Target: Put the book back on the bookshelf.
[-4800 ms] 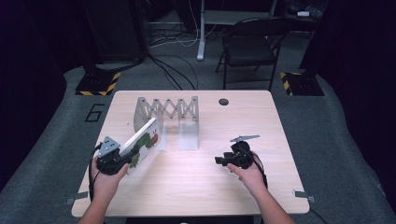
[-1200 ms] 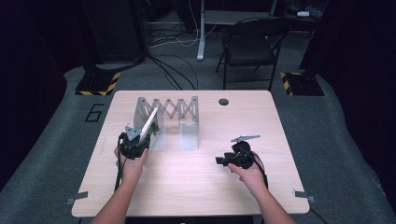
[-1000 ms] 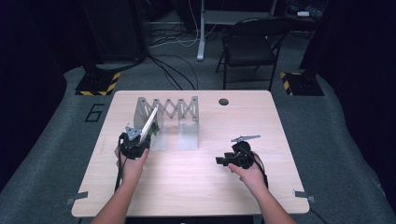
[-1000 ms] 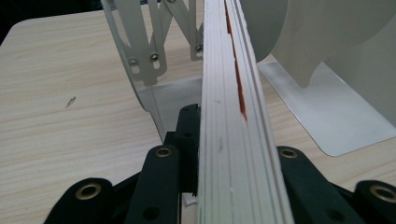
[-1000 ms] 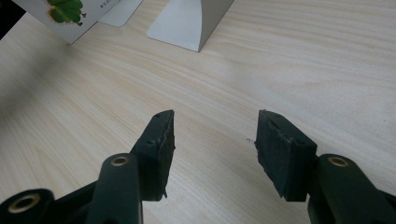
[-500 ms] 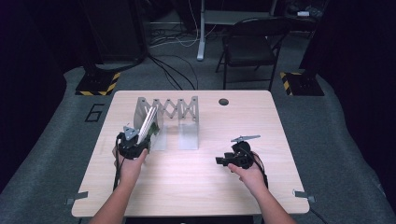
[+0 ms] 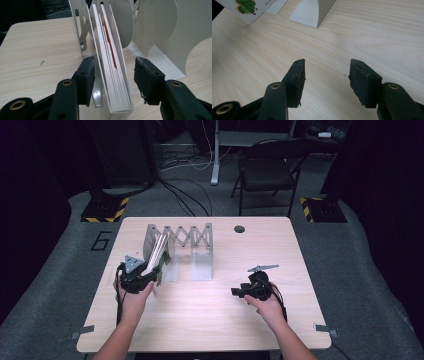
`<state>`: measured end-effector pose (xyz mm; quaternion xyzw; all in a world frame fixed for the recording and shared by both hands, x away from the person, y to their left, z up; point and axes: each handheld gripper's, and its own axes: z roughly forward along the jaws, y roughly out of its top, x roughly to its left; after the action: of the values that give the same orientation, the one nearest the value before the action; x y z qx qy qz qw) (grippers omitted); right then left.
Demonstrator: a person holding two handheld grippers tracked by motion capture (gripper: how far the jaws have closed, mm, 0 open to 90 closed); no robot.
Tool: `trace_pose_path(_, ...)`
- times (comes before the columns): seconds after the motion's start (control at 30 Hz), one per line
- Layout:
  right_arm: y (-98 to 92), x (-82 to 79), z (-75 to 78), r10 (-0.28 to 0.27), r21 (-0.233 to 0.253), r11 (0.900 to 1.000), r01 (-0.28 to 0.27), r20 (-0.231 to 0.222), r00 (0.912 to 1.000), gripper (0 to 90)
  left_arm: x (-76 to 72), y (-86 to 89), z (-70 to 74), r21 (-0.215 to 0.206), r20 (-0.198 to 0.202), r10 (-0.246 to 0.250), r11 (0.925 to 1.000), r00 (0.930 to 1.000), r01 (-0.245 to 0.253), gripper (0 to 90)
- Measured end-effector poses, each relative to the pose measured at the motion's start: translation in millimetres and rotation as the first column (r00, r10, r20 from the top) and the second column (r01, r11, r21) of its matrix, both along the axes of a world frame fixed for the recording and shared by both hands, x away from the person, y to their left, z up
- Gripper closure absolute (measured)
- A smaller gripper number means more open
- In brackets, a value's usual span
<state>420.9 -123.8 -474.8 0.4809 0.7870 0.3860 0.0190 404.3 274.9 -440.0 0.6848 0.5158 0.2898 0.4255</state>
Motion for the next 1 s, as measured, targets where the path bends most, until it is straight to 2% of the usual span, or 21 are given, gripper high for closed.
trace_pose_path(0.07, 0.0, 1.4, -1.1, 0.008, 0.001, 1.000, -0.008, 0.015, 0.9999, 46.4, -3.0, 0.5, 0.3, -0.012, 0.010, -0.004, 0.9999, 0.9999, 0.004, 49.9)
trace_pose_path(0.13, 0.5, 1.9, -1.5, 0.009, 0.001, 1.000, -0.009, 0.016, 0.9998, 46.4, -3.7, 0.9, 0.6, -0.009, 0.011, -0.008, 0.9999, 0.9999, 0.008, 49.2)
trace_pose_path(0.17, 1.8, 2.1, -1.2, 0.008, -0.002, 1.000, -0.008, 0.000, 1.0000, 46.3, -5.1, 1.4, 0.8, -0.010, 0.017, -0.007, 0.9999, 0.9998, 0.008, 48.9)
trace_pose_path(0.2, 2.1, 2.8, -1.8, 0.015, -0.001, 1.000, -0.015, 0.008, 0.9999, 46.3, -6.7, 2.5, 1.8, -0.016, 0.020, -0.008, 0.9998, 0.9998, 0.008, 48.5)
trace_pose_path(0.3, 3.5, 4.1, -2.5, 0.018, -0.003, 1.000, -0.018, 0.007, 0.9998, 46.0, -8.8, 4.8, 4.7, -0.015, 0.014, -0.015, 0.9998, 0.9998, 0.016, 47.0)
trace_pose_path(0.53, 6.3, 5.0, -3.3, 0.022, -0.007, 1.000, -0.022, 0.001, 0.9998, 45.1, -13.0, 12.3, 9.7, -0.049, 0.009, -0.012, 0.9987, 0.9999, 0.013, 44.2)
trace_pose_path(0.7, 5.4, 6.6, -7.2, 0.026, -0.008, 1.000, -0.026, -0.007, 0.9996, 44.4, -14.2, 16.6, 17.0, -0.053, -0.015, -0.036, 0.9980, 0.9993, 0.035, 44.0)
trace_pose_path(0.9, 3.9, 6.5, -7.9, 0.023, 0.000, 1.000, -0.023, -0.011, 0.9997, 44.0, -16.3, 19.3, 23.1, -0.066, 0.000, -0.026, 0.9975, 0.9997, 0.026, 44.0)
trace_pose_path(1.0, 1.8, 7.0, -7.9, 0.021, -0.001, 1.000, -0.021, -0.009, 0.9997, 44.0, -15.8, 20.3, 25.3, -0.070, -0.010, -0.036, 0.9969, 0.9993, 0.035, 44.0)
